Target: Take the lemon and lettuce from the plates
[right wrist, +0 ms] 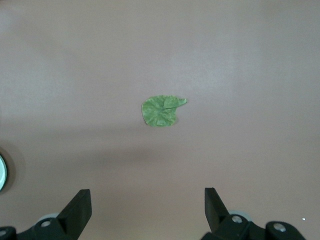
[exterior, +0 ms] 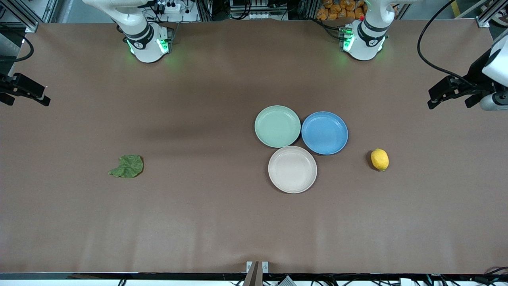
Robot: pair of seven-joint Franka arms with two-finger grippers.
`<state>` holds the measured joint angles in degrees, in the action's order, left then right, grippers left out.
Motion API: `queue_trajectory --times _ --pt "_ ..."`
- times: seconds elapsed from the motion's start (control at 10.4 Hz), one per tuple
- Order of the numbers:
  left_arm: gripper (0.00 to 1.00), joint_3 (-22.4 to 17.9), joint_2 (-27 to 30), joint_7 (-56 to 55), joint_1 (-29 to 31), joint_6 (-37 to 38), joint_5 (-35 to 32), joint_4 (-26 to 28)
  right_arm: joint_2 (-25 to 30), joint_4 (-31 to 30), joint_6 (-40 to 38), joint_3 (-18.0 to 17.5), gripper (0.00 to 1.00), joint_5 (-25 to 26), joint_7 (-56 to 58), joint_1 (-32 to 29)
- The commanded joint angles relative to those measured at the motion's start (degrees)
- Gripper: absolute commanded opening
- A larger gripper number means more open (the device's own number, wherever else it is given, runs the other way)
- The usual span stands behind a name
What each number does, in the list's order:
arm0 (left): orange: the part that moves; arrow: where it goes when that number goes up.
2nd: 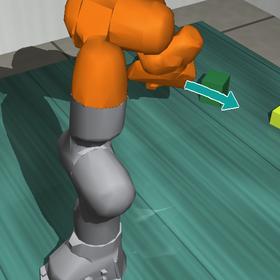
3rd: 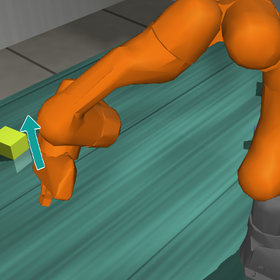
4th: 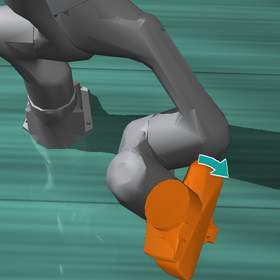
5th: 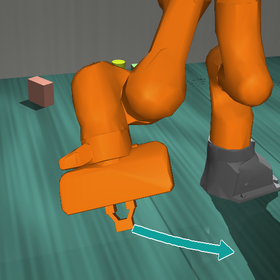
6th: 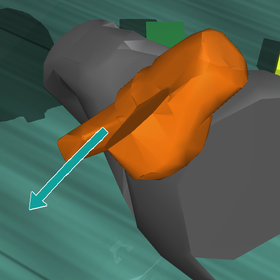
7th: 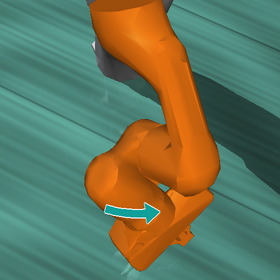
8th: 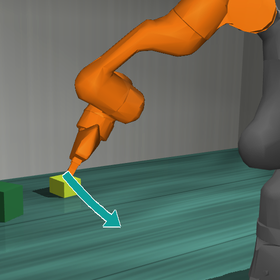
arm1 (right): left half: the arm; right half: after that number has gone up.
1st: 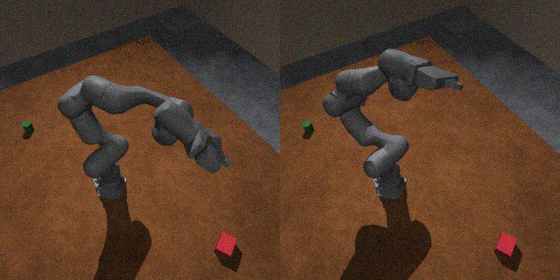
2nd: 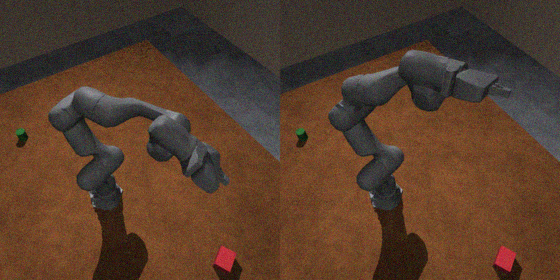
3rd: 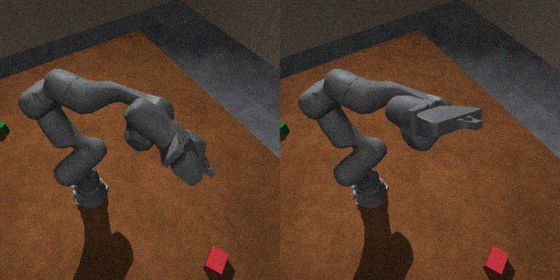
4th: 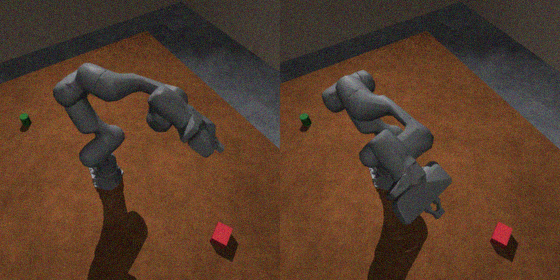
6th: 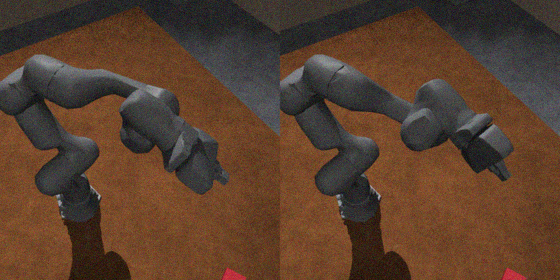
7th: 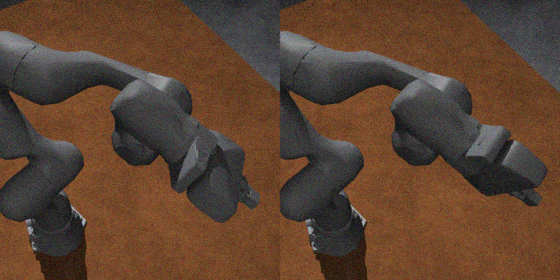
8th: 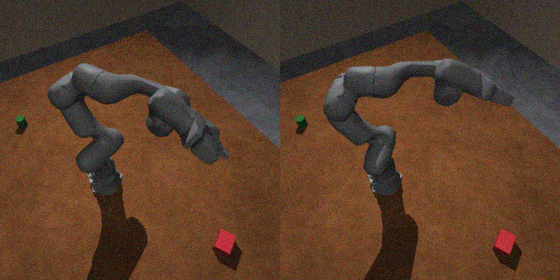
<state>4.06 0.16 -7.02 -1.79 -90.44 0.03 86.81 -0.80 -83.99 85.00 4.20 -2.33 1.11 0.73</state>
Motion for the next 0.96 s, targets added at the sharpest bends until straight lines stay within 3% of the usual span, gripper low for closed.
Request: queue_trajectory --times 0.0,0.87 --pt "1.0 -1.1 0.2 1.7 -0.8 1.8 1.7 -2.2 3.7 -4.5 0.9 -0.2 1.0 -1.4 2.4 -0.5" --pt "1.0 -0.2 1.2 1.7 -1.2 4.5 1.4 -2.5 8.3 -13.3 5.4 -0.4 1.0 -0.4 2.5 0.4"
